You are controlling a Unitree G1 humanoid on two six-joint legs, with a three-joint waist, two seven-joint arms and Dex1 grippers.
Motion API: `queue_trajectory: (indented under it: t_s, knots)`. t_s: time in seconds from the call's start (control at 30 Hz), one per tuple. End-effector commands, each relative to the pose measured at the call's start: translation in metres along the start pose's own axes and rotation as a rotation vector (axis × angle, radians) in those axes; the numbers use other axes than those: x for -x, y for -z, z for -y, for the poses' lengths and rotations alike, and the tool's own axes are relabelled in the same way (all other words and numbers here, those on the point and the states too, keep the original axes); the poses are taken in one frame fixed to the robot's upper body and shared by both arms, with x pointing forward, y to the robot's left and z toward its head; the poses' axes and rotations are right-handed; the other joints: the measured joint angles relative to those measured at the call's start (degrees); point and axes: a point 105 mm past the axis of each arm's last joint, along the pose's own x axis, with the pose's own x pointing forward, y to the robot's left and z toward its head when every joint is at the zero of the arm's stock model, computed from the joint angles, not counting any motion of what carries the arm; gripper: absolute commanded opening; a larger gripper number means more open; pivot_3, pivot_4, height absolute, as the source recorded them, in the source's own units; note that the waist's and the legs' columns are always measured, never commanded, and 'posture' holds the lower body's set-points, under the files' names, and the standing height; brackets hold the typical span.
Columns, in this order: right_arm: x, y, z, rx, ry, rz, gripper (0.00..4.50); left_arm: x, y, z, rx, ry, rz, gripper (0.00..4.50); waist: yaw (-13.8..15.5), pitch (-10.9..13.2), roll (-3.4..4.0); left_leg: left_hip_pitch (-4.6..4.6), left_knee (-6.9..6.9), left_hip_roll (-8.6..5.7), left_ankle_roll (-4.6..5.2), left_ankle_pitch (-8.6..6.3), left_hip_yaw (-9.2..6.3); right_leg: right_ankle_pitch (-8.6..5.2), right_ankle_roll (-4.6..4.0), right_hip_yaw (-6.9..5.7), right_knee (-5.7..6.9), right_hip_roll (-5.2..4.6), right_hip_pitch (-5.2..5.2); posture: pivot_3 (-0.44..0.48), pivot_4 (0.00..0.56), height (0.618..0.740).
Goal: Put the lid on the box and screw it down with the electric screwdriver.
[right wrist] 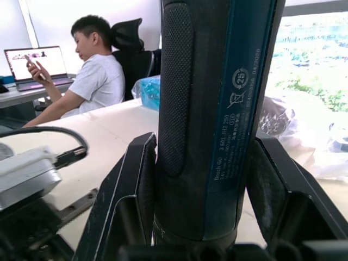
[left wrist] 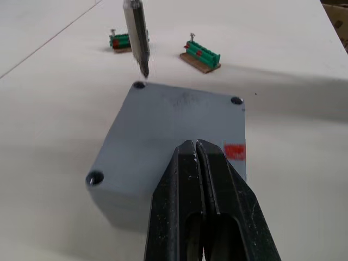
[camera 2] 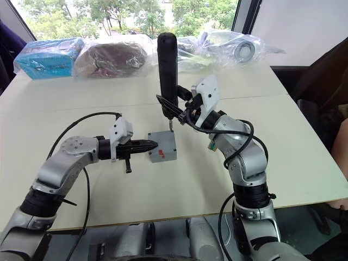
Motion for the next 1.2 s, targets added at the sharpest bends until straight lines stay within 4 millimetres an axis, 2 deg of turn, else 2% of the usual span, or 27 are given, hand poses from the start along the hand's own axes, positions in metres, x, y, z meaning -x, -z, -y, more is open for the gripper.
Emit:
queue_trajectory:
  t_s: [0.03, 0.7, 0.87, 1.0, 1.2]
  knots:
    - [0.001, -0.019, -0.005, 0.066, -0.01, 0.086, 1.82, -0.004, 0.004, -0.002, -0.007, 0.0, -0.024, 0.0, 0.02, 0.0, 0.0, 0.0, 0.0, 0.0, 0.0, 0.0, -0.01, 0.0, 0.0, 0.0, 0.0, 0.0, 0.0, 0.0, 0.15, 0.74]
    - [0.0, 0.005, 0.001, 0.101, 0.015, 0.05, 1.82, -0.005, 0.007, 0.004, -0.002, 0.019, -0.035, 0.0, 0.01, 0.0, 0.0, 0.02, 0.0, 0.0, 0.0, 0.0, -0.01, 0.0, 0.0, 0.0, 0.0, 0.0, 0.04, 0.0, 0.15, 0.74]
    - [0.003, 0.035, 0.002, 0.1, 0.015, -0.096, 1.82, -0.005, 0.007, 0.004, 0.001, 0.016, -0.034, 0.0, 0.0, -0.05, -0.02, 0.12, 0.0, 0.0, 0.0, 0.0, -0.01, 0.0, 0.0, 0.0, -0.01, 0.0, 0.15, 0.0, 0.15, 0.74]
    - [0.007, 0.055, 0.0, 0.043, 0.027, -0.178, 1.82, -0.007, 0.01, 0.005, 0.007, 0.02, -0.039, 0.0, -0.01, -0.12, -0.08, 0.83, -0.06, 0.0, 0.0, 0.0, -0.01, -0.21, -0.17, 0.0, -0.12, -0.01, 0.84, 0.0, 0.15, 0.74]
    - [0.011, 0.076, -0.005, -0.05, 0.048, -0.258, 1.82, -0.009, 0.019, 0.005, 0.016, 0.018, -0.058, 0.0, -0.01, -0.97, -0.29, 1.03, -0.07, 0.0, 0.0, -0.01, -0.02, -0.33, -0.22, 0.01, -0.13, -0.01, 1.06, 0.0, 0.15, 0.74]
